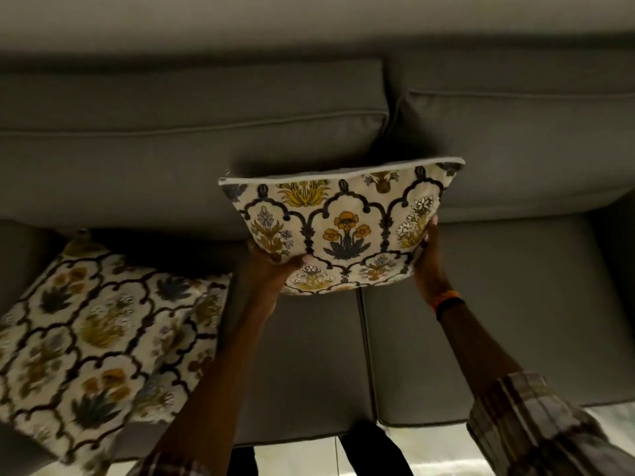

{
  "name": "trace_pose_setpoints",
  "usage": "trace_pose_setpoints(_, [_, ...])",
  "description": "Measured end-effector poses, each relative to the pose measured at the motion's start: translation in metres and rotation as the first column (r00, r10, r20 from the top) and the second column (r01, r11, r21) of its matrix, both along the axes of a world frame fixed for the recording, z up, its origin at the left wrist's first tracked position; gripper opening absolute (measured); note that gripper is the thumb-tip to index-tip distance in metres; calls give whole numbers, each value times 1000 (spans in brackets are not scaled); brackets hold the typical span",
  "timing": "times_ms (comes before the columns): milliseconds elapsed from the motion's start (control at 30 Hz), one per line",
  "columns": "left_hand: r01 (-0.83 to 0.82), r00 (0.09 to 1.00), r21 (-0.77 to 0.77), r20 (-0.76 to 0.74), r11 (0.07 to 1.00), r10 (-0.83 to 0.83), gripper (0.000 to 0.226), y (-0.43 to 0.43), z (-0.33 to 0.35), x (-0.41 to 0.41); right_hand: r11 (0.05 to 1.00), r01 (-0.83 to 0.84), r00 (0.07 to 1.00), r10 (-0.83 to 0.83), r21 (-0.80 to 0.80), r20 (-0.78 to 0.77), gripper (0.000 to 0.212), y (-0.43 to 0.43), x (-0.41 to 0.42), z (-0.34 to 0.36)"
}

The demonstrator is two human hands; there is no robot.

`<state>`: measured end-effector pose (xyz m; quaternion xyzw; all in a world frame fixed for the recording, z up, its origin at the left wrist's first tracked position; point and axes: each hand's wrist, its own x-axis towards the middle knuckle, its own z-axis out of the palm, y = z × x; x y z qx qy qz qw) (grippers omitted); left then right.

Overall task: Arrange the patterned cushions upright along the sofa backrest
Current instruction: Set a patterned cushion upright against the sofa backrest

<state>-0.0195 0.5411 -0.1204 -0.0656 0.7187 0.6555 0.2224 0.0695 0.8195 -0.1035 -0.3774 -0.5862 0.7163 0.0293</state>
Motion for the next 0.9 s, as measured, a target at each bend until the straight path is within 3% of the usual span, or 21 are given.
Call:
trace_pose_setpoints(67, [52, 998, -52, 43, 997, -50, 106, 14, -24, -3, 999, -40, 999, 40, -12, -14, 45, 16, -3, -35])
trace_pose_setpoints(167, [106, 989, -84, 107, 991, -97, 70, 30, -54, 3, 997, -73, 996, 74, -13, 45, 50, 29, -1, -77])
trace_pose_setpoints(267, [75, 992, -77, 112, 994, -66, 66, 37, -64, 3, 1000, 2, 996, 1, -29, 85, 42, 28, -6, -74])
trace_pose_setpoints(367, [10, 992, -58, 125, 998, -3, 77, 34, -68, 4, 995, 100, 992, -100, 6, 83, 40, 20, -13, -60])
trace_pose_setpoints(467, [6, 996, -33, 94, 999, -3, 86, 28, -61, 7, 982, 190, 979, -190, 0, 72, 53, 2, -8, -51])
trace_pose_setpoints(567, [-49, 999, -47, 11, 998, 50, 88, 25, -45, 11, 941, 339, 921, -331, -8, 204, 60, -26, 5, -55])
trace_pose_setpoints(633, [-87, 996, -168, 15, 982, 91, 124, 11, -25, 17, 919, 372, 865, -394, 128, 312, 59, -64, 16, -57])
trace_pose_setpoints(667, [-66, 997, -237, 17, 969, 72, 143, -3, -16, 22, 927, 315, 866, -369, 205, 337, 53, -91, 21, -54])
trace_pose_setpoints(700, [-33, 999, -302, 9, 953, 37, 147, -18, -13, 28, 943, 215, 895, -294, 253, 336, 46, -118, 25, -54])
trace_pose_setpoints(767, [-50, 998, -422, -52, 905, 31, 120, -64, -4, 39, 948, -117, 944, 14, 295, 330, 41, -189, 28, -54])
trace_pose_setpoints(800, [-99, 993, -506, -108, 857, 51, 106, -92, 0, 44, 903, -284, 926, 171, 322, 338, 43, -225, 24, -49])
trace_pose_setpoints(900, [-252, 965, -653, -227, 714, 133, 87, -182, 1, 56, 725, -506, 862, 438, 468, 253, 41, -319, -6, -28])
